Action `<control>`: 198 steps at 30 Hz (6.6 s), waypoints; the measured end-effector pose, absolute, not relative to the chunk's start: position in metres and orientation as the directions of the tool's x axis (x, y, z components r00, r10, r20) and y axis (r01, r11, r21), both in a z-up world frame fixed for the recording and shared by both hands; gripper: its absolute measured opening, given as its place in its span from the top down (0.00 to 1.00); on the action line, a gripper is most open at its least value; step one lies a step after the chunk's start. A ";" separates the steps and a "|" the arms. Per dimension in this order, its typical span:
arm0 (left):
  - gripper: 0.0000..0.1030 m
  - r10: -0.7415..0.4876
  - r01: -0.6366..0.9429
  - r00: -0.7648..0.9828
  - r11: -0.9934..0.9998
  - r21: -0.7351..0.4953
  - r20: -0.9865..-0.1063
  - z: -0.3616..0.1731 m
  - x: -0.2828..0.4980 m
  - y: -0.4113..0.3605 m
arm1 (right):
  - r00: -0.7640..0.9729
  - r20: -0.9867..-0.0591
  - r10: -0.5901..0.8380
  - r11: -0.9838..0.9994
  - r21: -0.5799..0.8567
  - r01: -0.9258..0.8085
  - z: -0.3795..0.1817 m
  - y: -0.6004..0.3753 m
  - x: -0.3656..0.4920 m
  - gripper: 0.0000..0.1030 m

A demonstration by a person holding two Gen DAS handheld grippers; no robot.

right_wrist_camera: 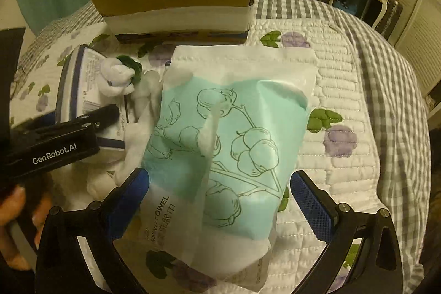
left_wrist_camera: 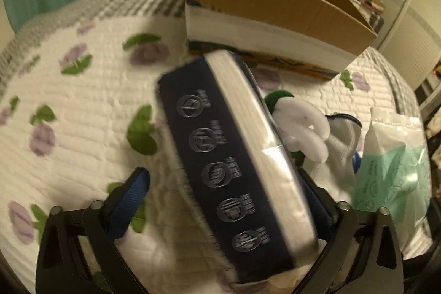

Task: Organize soft objects
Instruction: 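Grasp the navy pad pack with the left tool while the right tool grasps the mint towel pack, then carry both packs to the cardboard box and open both tools to drop them, then move both tools back toward the remaining socks and figure on the bed, then grasp the white pipe-cleaner figure with the left tool while the right tool grasps a white sock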

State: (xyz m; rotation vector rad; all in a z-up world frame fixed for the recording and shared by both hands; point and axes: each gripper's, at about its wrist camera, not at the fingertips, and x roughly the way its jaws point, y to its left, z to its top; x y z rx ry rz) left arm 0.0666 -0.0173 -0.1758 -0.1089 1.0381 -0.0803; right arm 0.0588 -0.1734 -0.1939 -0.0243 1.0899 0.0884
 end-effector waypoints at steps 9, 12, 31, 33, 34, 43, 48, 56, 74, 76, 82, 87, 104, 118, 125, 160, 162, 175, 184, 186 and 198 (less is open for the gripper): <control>0.45 -0.125 0.062 0.535 0.992 -0.109 -0.835 -0.169 0.060 -0.021 | 0.497 -0.863 0.089 0.994 0.045 -0.099 -0.182 -0.171 0.056 0.32; 0.46 -0.107 0.063 0.548 0.994 -0.087 -0.830 -0.163 0.059 -0.024 | 0.521 -0.851 0.062 0.996 0.018 -0.090 -0.174 -0.169 0.054 0.65; 0.47 -0.092 0.092 0.690 0.995 -0.038 -0.718 -0.069 0.004 -0.012 | 0.708 -0.697 0.113 0.994 0.073 -0.086 -0.100 -0.175 -0.003 0.82; 0.47 -0.099 0.102 0.708 0.994 -0.038 -0.699 -0.055 -0.003 -0.008 | 0.732 -0.674 0.101 0.995 0.062 -0.080 -0.084 -0.176 -0.009 0.82; 0.47 -0.105 0.106 0.717 0.994 -0.040 -0.689 -0.049 -0.006 -0.006 | 0.747 -0.657 0.099 0.995 0.061 -0.078 -0.074 -0.176 -0.013 0.82; 0.47 -0.163 0.159 0.836 0.986 -0.053 -0.524 0.037 -0.030 0.002 | 0.869 -0.482 0.113 0.994 0.066 -0.092 0.010 -0.172 -0.043 0.82; 0.47 -0.188 0.198 0.879 0.980 -0.023 -0.439 0.075 -0.035 -0.001 | 0.914 -0.394 0.101 0.995 0.031 -0.097 0.056 -0.162 -0.045 0.82; 0.46 -0.204 0.218 0.913 0.976 0.000 -0.354 0.104 -0.009 0.000 | 0.965 -0.253 0.076 0.995 -0.038 -0.088 0.113 -0.149 -0.028 0.81; 0.46 -0.229 0.241 0.871 0.970 -0.027 -0.434 0.039 0.133 -0.011 | 0.961 -0.269 0.056 0.991 -0.099 -0.086 0.059 -0.162 0.129 0.80; 0.46 -0.218 0.238 0.865 0.971 -0.013 -0.452 0.025 0.146 -0.014 | 0.952 -0.302 0.054 0.990 -0.109 -0.091 0.041 -0.165 0.154 0.80; 0.46 -0.197 0.232 0.805 0.973 -0.009 -0.560 -0.029 0.193 -0.026 | 0.901 -0.430 0.056 0.983 -0.133 -0.125 -0.030 -0.163 0.215 0.80; 0.46 -0.190 0.236 0.747 0.972 -0.014 -0.637 -0.070 0.221 -0.032 | 0.833 -0.552 0.046 0.973 -0.165 -0.163 -0.080 -0.153 0.248 0.80; 0.32 -0.205 0.252 0.726 0.968 -0.024 -0.656 -0.091 0.237 -0.025 | 0.788 -0.615 0.017 0.957 -0.219 -0.192 -0.112 -0.145 0.246 0.58; 0.22 -0.148 0.169 0.863 0.986 -0.001 -0.483 0.001 0.170 0.010 | 0.913 -0.408 -0.004 0.970 -0.224 -0.096 -0.023 -0.154 0.170 0.32; 0.22 -0.167 0.160 0.894 0.986 -0.050 -0.416 0.049 0.111 0.022 | 0.957 -0.287 0.034 0.973 -0.208 -0.097 0.027 -0.143 0.100 0.13; 0.00 -0.089 0.065 0.937 0.995 -0.081 -0.337 0.063 0.000 0.041 | 0.960 -0.278 0.019 0.979 -0.190 -0.074 0.067 -0.130 -0.051 0.00; 0.00 -0.088 0.066 0.927 0.995 -0.072 -0.363 0.052 0.006 0.037 | 0.955 -0.296 -0.011 0.975 -0.216 -0.056 0.054 -0.128 -0.045 0.00; 0.00 -0.066 0.069 0.820 0.997 -0.016 -0.569 -0.036 0.053 0.029 | 0.853 -0.520 -0.030 0.983 -0.171 -0.070 -0.039 -0.168 0.023 0.00; 0.03 -0.052 0.085 0.673 0.996 0.006 -0.738 -0.113 0.077 0.014 | 0.697 -0.712 -0.086 0.977 -0.199 -0.082 -0.117 -0.183 0.059 0.00; 0.03 -0.062 0.106 0.626 0.994 0.006 -0.777 -0.131 0.080 0.008 | 0.663 -0.744 -0.082 0.977 -0.192 -0.094 -0.130 -0.185 0.064 0.00; 0.19 -0.103 0.114 0.414 0.992 -0.061 -0.905 -0.207 0.085 -0.007 | 0.498 -0.865 -0.057 0.984 -0.134 -0.119 -0.196 -0.200 0.082 0.07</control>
